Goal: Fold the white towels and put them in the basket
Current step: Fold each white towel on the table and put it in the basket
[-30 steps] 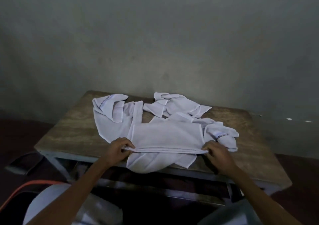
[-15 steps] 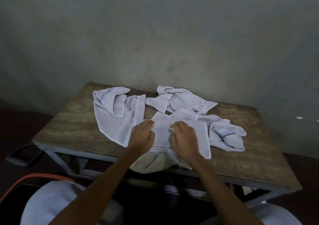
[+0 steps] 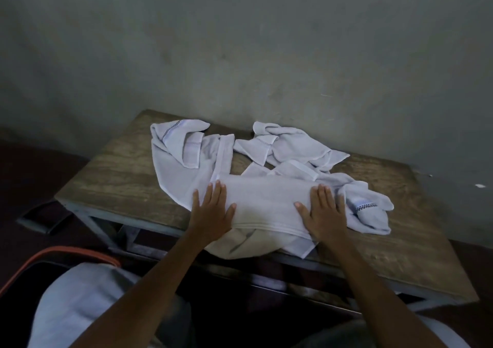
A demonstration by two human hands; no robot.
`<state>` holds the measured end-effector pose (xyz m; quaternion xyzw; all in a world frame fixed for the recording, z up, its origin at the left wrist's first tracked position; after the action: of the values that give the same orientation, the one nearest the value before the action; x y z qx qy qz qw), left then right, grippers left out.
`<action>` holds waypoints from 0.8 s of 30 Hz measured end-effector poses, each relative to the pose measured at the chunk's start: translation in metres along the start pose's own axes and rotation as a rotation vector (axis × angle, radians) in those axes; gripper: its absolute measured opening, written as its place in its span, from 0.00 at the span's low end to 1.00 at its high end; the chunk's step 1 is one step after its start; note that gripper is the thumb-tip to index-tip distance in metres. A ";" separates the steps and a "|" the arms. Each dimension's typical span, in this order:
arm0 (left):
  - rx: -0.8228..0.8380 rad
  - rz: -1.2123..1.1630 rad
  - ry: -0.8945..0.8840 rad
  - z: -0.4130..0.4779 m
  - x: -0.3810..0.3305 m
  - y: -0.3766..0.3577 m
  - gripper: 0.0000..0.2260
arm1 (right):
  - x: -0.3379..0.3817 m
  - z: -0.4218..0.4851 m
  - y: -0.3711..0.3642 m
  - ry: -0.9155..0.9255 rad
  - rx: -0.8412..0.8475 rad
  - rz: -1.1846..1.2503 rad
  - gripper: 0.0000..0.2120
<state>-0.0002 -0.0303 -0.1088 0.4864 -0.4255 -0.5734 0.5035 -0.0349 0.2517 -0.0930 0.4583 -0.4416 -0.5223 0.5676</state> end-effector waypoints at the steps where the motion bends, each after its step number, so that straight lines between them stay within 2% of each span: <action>1: -0.006 0.009 0.018 -0.003 0.004 -0.001 0.28 | -0.002 0.002 0.003 -0.003 -0.023 -0.017 0.43; 4: -0.042 0.009 0.127 -0.010 0.018 0.003 0.27 | 0.017 0.026 0.020 0.032 -0.120 -0.045 0.33; 6: -0.052 -0.051 0.213 -0.015 0.022 0.010 0.27 | 0.049 0.045 0.033 0.125 -0.111 0.020 0.28; 9: -0.135 -0.173 0.333 -0.027 0.022 0.021 0.22 | 0.110 0.067 0.042 0.320 -0.012 0.098 0.18; 11: -0.099 -0.225 0.405 -0.030 0.022 0.025 0.16 | 0.146 0.078 0.039 0.430 0.071 0.120 0.15; 14: -0.029 -0.318 0.477 -0.030 0.020 0.024 0.13 | 0.177 0.096 0.025 0.491 0.236 0.147 0.09; 17: 0.002 -0.397 0.533 -0.029 0.018 0.025 0.12 | 0.188 0.108 0.017 0.510 0.360 0.124 0.11; 21: 0.057 -0.459 0.545 -0.025 0.014 0.029 0.12 | 0.192 0.119 0.022 0.528 0.415 0.125 0.14; 24: 0.129 -0.539 0.529 -0.017 0.011 0.034 0.23 | 0.191 0.126 0.031 0.512 0.492 0.265 0.14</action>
<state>0.0216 -0.0461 -0.0793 0.7428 -0.1729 -0.5118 0.3954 -0.1398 0.0548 -0.0341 0.6354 -0.4530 -0.1913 0.5954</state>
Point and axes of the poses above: each hand's wrist, its own z-axis towards the middle knuckle, its own y-axis out of the back of the hand, x = y × z, the point moved 1 cm from there along z, towards the middle knuckle, and after that the axes turned 4 degrees about -x, right-handed, at the moved point
